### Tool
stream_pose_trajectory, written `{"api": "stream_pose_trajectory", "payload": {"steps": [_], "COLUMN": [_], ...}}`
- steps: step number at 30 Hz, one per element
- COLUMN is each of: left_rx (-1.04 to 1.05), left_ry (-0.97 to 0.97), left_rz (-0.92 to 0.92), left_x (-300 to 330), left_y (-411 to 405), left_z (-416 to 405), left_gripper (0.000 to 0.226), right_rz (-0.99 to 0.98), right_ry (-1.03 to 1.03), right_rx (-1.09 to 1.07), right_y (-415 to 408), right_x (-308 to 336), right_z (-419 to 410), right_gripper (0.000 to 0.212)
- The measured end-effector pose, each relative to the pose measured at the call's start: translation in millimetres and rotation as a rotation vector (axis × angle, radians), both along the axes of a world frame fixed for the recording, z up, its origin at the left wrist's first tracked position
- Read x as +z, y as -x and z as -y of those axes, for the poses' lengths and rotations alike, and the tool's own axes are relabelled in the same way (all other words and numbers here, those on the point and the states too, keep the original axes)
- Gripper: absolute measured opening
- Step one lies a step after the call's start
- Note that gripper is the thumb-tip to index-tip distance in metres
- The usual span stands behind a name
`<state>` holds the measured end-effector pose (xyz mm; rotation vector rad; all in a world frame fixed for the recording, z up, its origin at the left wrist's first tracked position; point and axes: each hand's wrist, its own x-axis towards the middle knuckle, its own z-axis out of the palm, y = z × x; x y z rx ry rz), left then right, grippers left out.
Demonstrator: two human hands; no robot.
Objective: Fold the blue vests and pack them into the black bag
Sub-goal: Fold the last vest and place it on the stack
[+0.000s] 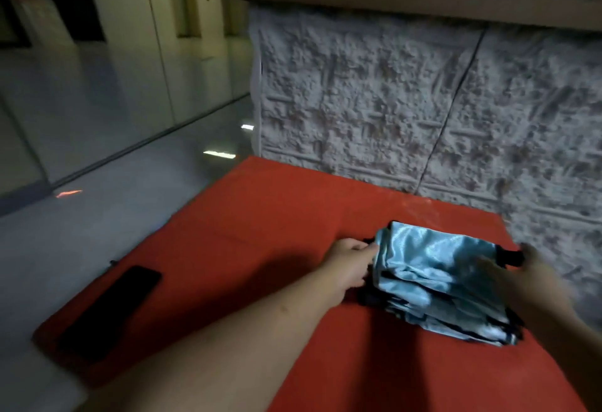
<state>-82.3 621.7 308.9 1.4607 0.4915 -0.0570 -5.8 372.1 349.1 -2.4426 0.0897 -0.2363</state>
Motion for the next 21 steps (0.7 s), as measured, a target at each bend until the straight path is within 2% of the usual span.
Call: {"api": "stream_pose_trajectory", "payload": {"steps": [1,3,5,6,9,12,17,21], "left_rx": [-0.035,-0.065,-0.058,-0.045,0.037,0.154,0.351,0.48], "left_ry": [0.033,0.064,0.072,0.077,0.08,0.056,-0.001,-0.012], "left_rz": [0.006,0.029,0.05,0.061,0.1,0.154,0.192,0.211], "left_x": [6.6,16.5,21.7,23.2,17.7,8.0,-10.5,-15.6], "left_y": [4.7,12.1,19.7,22.4,31.1,50.5,103.9,144.5], "left_z": [-2.5,-3.4,-6.2,-7.0,-19.3,-47.8,-134.5,-209.5], "left_gripper": [0.02,0.018,0.017,0.018,0.022,0.018,0.006,0.007], "right_rz": [0.033,0.089,0.044,0.009,-0.043,-0.069,-0.195,-0.241], "right_ry": [0.102,0.177,0.125,0.087,-0.011,-0.061,-0.109,-0.12], "right_rx": [0.003,0.055,0.124,0.154,0.282,0.449,0.754,0.937], "right_y": [3.7,14.8,30.0,39.9,66.4,85.7,137.2,170.3], "right_x": [4.5,15.4,21.3,23.7,19.1,5.8,-20.0,-40.0], "right_z": [-9.4,-27.1,-50.2,-63.0,-107.0,-157.0,-256.0,-330.5], "right_gripper": [0.04,0.05,0.066,0.066,0.05,0.023,0.023,0.02]}}
